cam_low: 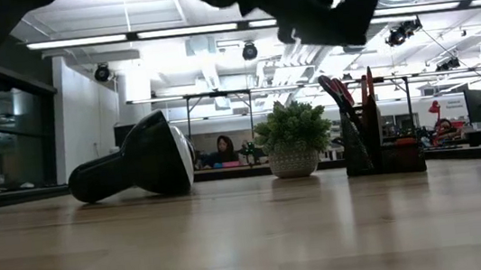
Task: Pick and place office supplies into organizer
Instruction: Return to Home Position
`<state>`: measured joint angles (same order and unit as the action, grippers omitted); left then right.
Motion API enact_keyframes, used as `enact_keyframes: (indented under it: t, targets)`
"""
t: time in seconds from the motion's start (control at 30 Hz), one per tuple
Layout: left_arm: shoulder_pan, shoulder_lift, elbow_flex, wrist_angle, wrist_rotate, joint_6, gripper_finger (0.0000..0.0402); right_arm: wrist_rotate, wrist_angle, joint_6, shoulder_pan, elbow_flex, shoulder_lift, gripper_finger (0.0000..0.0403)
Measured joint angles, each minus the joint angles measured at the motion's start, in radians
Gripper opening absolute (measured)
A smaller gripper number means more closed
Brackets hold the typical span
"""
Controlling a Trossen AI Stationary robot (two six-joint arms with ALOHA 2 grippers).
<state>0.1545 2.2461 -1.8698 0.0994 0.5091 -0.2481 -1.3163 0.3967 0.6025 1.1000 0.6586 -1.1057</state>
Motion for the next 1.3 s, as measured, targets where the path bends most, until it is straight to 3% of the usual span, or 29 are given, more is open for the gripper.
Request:
enact_keyframes:
  t: [0.23, 0.4, 0.57, 0.8, 0.97, 1.03, 1.17, 1.3]
  targets:
    - [-0.042, -0.051, 0.0, -0.147, -0.015, 0.027, 0.0188, 0.006, 0.029, 0.008, 0.0, 0.0, 0.0, 0.0118]
    - [-0.088, -0.055, 0.032, -0.17, -0.017, 0.061, 0.0188, 0.019, 0.196, 0.125, 0.0, 0.0, 0.001, 0.0105]
    - [-0.134, -0.089, 0.186, -0.03, 0.048, 0.054, 0.0188, 0.073, 0.402, 0.295, -0.011, -0.001, 0.02, 0.0072]
    - [-0.14, -0.297, 0.553, 0.209, 0.107, 0.143, 0.0188, 0.091, 0.472, 0.316, -0.047, -0.07, 0.176, 0.001]
    - [-0.144, -0.461, 0.828, 0.482, 0.085, 0.208, 0.0188, 0.08, 0.306, 0.277, -0.094, -0.272, 0.429, 0.0006]
    - [-0.143, -0.495, 0.919, 0.56, 0.063, 0.227, 0.0188, 0.122, 0.214, 0.204, -0.119, -0.334, 0.543, 0.0003]
    - [-0.141, -0.521, 1.023, 0.702, 0.048, 0.247, 0.0188, 0.356, -0.088, -0.124, -0.179, -0.43, 0.738, 0.0001]
    - [-0.142, -0.514, 1.044, 0.712, 0.046, 0.278, 0.0188, 0.611, -0.356, -0.451, -0.279, -0.485, 0.895, 0.0001]
